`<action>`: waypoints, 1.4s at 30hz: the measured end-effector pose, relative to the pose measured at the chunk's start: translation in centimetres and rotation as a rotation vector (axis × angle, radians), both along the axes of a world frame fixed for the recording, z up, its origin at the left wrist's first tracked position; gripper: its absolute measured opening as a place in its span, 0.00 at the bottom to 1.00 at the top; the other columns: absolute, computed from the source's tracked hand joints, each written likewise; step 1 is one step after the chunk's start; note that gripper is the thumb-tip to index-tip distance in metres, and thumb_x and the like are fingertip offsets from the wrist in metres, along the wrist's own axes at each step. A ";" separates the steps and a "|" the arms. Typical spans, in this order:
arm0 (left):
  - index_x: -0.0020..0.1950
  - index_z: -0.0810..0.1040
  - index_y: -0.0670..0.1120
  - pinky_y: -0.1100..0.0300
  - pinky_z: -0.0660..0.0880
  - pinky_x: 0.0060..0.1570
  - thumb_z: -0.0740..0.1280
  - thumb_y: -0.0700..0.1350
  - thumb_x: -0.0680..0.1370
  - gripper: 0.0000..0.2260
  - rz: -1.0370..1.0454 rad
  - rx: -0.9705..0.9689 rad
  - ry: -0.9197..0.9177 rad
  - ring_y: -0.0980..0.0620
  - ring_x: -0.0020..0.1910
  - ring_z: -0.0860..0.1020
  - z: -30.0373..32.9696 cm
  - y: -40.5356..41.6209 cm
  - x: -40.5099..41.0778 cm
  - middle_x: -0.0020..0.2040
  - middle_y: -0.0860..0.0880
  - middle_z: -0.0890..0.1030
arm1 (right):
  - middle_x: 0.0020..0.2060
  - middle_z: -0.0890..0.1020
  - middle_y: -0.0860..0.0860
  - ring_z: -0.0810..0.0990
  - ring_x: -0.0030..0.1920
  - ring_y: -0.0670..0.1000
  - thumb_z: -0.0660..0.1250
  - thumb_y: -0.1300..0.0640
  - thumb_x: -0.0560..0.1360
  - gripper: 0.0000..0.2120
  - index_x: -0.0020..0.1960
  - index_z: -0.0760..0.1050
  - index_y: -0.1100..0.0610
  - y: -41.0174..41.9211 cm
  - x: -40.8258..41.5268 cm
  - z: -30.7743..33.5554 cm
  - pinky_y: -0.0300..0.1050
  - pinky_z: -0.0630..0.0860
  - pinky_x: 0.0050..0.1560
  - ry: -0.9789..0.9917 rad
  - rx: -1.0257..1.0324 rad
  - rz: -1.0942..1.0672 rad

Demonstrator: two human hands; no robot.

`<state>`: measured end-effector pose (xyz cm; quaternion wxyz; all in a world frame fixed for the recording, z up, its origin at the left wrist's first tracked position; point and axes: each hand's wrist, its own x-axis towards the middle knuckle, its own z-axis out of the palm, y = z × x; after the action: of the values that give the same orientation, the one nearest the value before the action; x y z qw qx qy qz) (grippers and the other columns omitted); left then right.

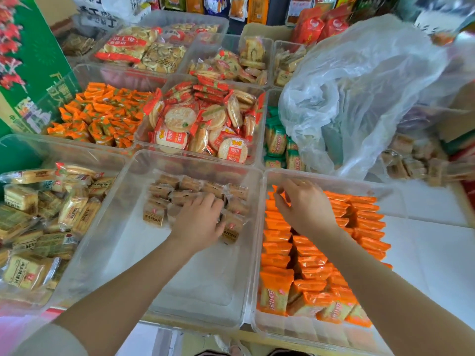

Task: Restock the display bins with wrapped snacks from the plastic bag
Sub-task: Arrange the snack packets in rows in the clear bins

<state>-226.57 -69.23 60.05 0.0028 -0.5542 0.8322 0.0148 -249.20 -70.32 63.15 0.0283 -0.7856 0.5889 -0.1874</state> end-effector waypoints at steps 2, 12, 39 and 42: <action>0.49 0.78 0.44 0.61 0.67 0.29 0.72 0.49 0.70 0.13 -0.122 0.040 0.097 0.48 0.36 0.79 2.5 0.4 -2.6 0.41 0.49 0.79 | 0.33 0.79 0.53 0.77 0.35 0.57 0.66 0.60 0.74 0.04 0.44 0.77 0.60 -0.1 -3.3 0.3 0.42 0.68 0.33 -0.034 0.044 -0.077; 0.57 0.75 0.47 0.55 0.75 0.43 0.65 0.49 0.77 0.11 -0.337 0.105 0.446 0.53 0.45 0.76 7.5 -0.3 -21.2 0.48 0.54 0.78 | 0.44 0.81 0.59 0.77 0.47 0.62 0.63 0.60 0.76 0.07 0.48 0.78 0.62 1.3 -22.1 -0.6 0.49 0.70 0.45 -0.264 0.143 -0.532; 0.67 0.64 0.44 0.51 0.68 0.56 0.61 0.48 0.78 0.19 0.214 0.377 -0.085 0.42 0.64 0.67 -6.6 -11.9 -49.3 0.65 0.42 0.67 | 0.39 0.74 0.48 0.72 0.38 0.46 0.68 0.66 0.69 0.15 0.51 0.69 0.54 -7.1 -44.0 -8.3 0.33 0.69 0.37 -0.834 0.372 -0.486; 0.66 0.62 0.45 0.49 0.64 0.62 0.63 0.49 0.77 0.21 0.310 0.270 -0.055 0.39 0.65 0.64 -8.8 -12.0 -50.2 0.65 0.42 0.64 | 0.50 0.77 0.51 0.75 0.45 0.45 0.63 0.73 0.70 0.22 0.57 0.70 0.51 -4.7 -44.4 -6.6 0.32 0.70 0.38 -1.210 0.424 -0.504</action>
<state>-276.74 -81.22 51.21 0.0973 -0.6706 0.7269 0.1115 -293.63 -75.01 56.55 0.4608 -0.3594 0.6580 -0.4749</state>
